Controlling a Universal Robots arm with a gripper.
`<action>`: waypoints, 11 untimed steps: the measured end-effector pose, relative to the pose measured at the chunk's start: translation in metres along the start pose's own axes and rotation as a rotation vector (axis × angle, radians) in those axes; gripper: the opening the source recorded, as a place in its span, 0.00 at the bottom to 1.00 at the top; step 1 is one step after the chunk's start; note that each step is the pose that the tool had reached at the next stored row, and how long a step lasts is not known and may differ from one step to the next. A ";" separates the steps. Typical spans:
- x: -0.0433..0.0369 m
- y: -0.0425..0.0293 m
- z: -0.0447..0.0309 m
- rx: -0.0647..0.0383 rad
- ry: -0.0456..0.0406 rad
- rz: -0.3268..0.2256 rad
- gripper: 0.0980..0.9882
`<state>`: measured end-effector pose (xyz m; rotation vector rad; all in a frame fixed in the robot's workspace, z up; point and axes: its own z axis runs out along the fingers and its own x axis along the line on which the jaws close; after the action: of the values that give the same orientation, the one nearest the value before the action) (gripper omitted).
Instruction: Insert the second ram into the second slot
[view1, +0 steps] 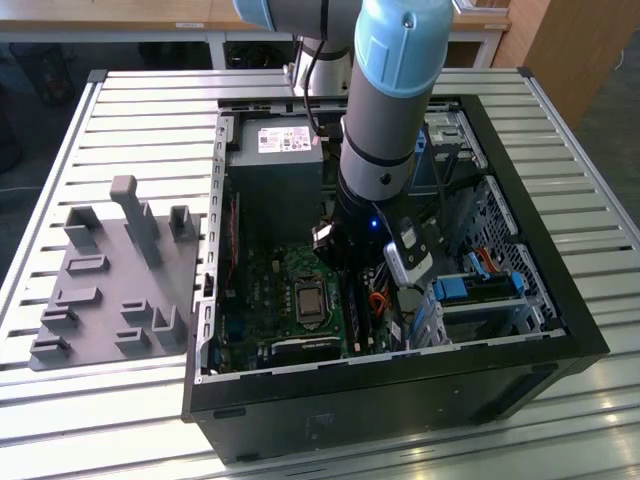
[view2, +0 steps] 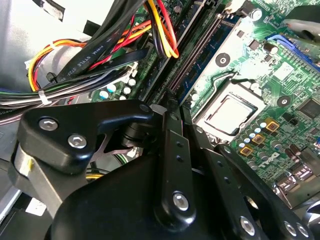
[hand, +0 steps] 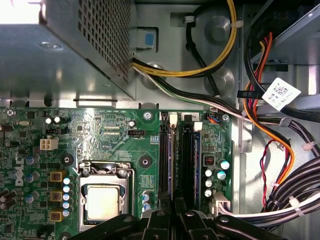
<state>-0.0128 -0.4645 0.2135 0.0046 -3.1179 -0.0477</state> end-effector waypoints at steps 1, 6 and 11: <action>0.0000 0.0000 0.0000 0.000 0.0000 0.000 0.04; -0.0001 0.0000 0.0003 0.000 -0.0001 0.003 0.04; -0.0005 0.0000 0.0013 0.000 -0.0004 0.012 0.04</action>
<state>-0.0124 -0.4645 0.2121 -0.0139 -3.1181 -0.0479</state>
